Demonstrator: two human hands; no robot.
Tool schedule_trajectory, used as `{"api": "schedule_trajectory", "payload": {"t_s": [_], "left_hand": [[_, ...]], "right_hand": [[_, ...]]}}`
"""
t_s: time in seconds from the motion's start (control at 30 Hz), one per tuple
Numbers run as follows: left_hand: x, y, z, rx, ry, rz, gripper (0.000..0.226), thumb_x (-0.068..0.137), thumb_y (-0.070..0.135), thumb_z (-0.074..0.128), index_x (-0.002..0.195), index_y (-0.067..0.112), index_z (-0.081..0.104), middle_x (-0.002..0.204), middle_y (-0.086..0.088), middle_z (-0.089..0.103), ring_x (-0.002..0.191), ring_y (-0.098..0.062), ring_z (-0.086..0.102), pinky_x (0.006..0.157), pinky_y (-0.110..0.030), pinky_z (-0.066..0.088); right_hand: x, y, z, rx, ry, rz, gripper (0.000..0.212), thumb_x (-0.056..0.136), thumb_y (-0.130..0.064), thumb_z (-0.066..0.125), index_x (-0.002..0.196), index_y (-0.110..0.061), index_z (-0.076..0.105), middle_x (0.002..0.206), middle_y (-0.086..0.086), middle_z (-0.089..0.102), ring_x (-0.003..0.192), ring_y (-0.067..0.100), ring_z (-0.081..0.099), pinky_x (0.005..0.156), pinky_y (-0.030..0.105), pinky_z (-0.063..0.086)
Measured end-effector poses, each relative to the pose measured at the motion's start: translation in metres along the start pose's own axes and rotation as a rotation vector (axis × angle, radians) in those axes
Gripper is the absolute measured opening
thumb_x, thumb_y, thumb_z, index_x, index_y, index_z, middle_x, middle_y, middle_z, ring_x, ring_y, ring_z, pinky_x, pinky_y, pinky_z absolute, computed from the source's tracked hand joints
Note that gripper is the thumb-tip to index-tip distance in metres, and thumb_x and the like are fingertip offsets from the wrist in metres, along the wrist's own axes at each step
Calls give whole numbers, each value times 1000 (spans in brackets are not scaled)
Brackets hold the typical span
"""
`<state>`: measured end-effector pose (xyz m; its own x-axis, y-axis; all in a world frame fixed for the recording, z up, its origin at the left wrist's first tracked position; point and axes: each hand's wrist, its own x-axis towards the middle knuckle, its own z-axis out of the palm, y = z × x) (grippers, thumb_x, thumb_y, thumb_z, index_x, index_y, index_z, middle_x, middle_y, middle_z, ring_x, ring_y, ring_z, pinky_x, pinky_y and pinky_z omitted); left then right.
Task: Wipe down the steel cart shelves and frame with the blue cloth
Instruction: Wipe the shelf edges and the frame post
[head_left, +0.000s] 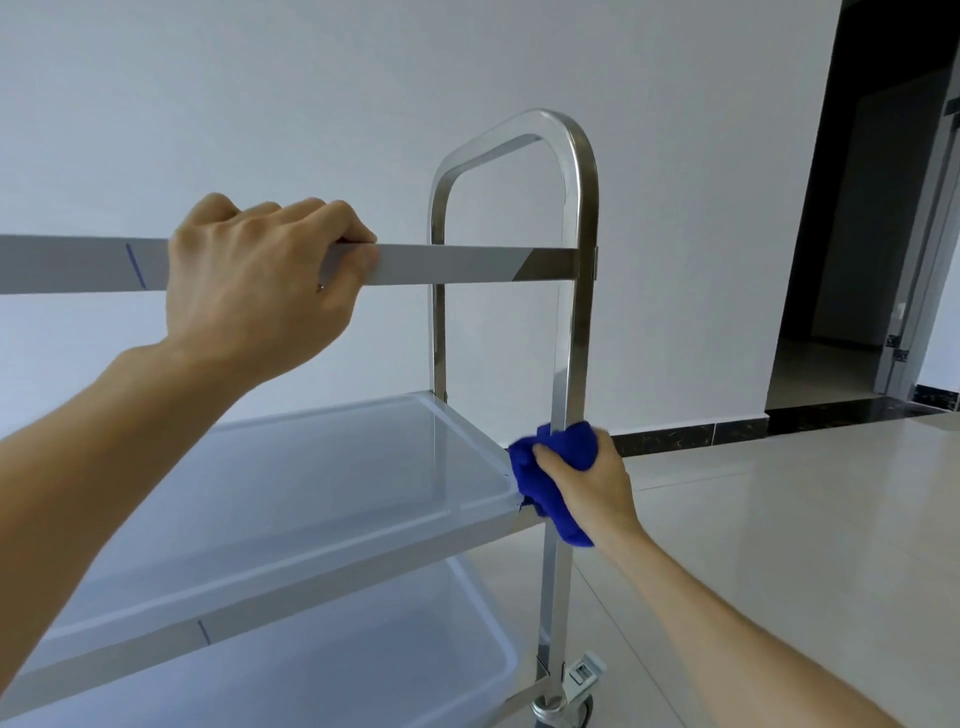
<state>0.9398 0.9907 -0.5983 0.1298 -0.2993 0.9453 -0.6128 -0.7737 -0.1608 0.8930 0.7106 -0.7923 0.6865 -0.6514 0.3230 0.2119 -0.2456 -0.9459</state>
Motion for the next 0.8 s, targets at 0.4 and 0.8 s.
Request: {"api": "schedule_trajectory", "payload": {"t_s": [0.4,0.8], "left_hand": [[-6,3,-7,-42,-9,22,31,101,37,40,107,23,68,93,-1,74,81,-33,65,86,-41,37],[-159,37,10,-258,-582,-91,45,99,41,43,142,28,49,148,8,47,137,-20,42,113,-39,30]], "right_hand": [[46,-96,-3,-2,44,-197,49,82,-36,75,120,-32,44,105,-14,61,89,9,63,59,24,50],[-9,27,-15,179,-142,-37,51,75,-45,83,116,-38,54,114,-8,69,95,8,71,73,25,59]]}}
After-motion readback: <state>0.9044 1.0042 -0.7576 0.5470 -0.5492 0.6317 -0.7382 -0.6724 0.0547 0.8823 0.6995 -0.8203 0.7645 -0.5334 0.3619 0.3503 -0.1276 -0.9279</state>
